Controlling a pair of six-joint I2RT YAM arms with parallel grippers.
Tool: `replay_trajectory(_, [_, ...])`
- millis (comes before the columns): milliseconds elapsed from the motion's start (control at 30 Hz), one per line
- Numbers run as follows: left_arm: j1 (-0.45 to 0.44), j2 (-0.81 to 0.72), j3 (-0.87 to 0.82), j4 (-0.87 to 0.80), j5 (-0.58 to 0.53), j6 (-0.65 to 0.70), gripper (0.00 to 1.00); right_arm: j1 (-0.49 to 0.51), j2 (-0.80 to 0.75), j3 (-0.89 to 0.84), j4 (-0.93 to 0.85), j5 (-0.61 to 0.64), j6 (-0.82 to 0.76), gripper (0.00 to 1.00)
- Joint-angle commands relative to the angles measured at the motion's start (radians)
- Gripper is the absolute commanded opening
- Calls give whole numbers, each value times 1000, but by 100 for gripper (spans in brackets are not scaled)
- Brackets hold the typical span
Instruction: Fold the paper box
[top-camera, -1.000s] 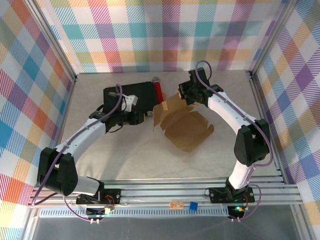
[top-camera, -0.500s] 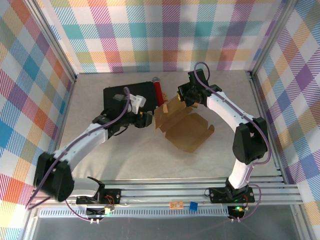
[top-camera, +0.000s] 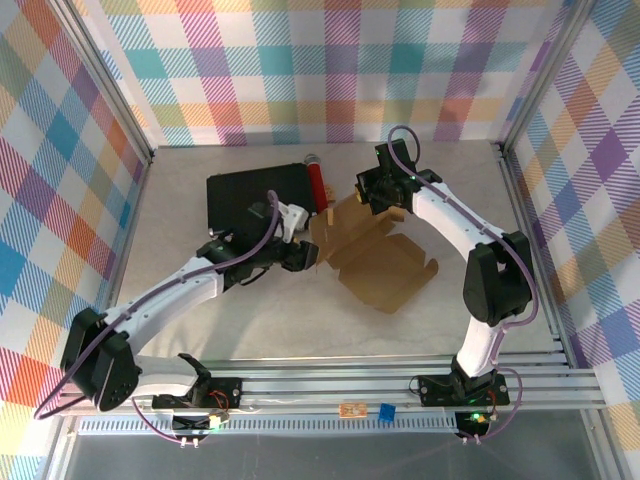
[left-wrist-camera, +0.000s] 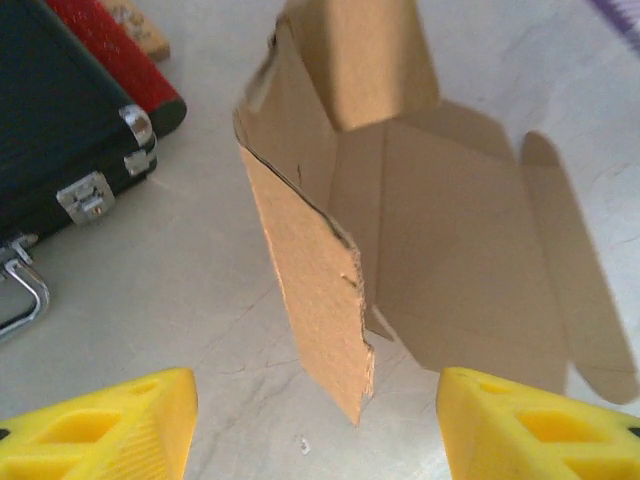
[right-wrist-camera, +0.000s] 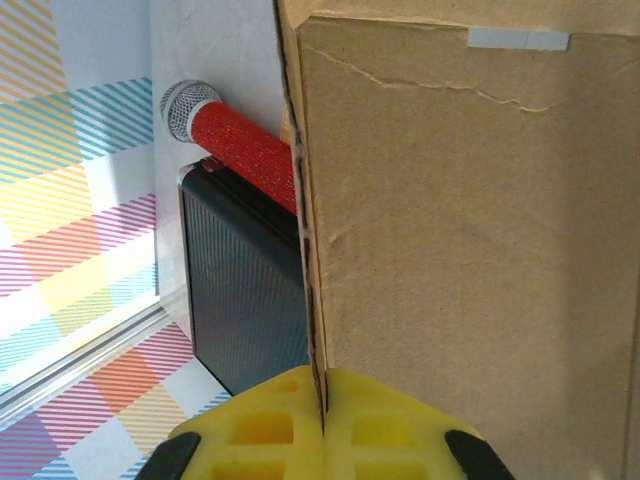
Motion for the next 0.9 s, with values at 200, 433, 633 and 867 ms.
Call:
replay_trajectory(200, [-58,113,58,69,-180,-71,57,-5,8,21,-22,8,51,0])
replay_trajectory(433, [-62,227,156,-58,-361,-160,7,7,-40,-29,9,50,99,0])
replay_trajectory(633, [-63,297,250,-212,-625,-219,0,97,-144,-145,36,180,285,0])
replay_trajectory(867, [-61,325,218,-129,-765,-264,0,262,-191,-269,160,392,525,0])
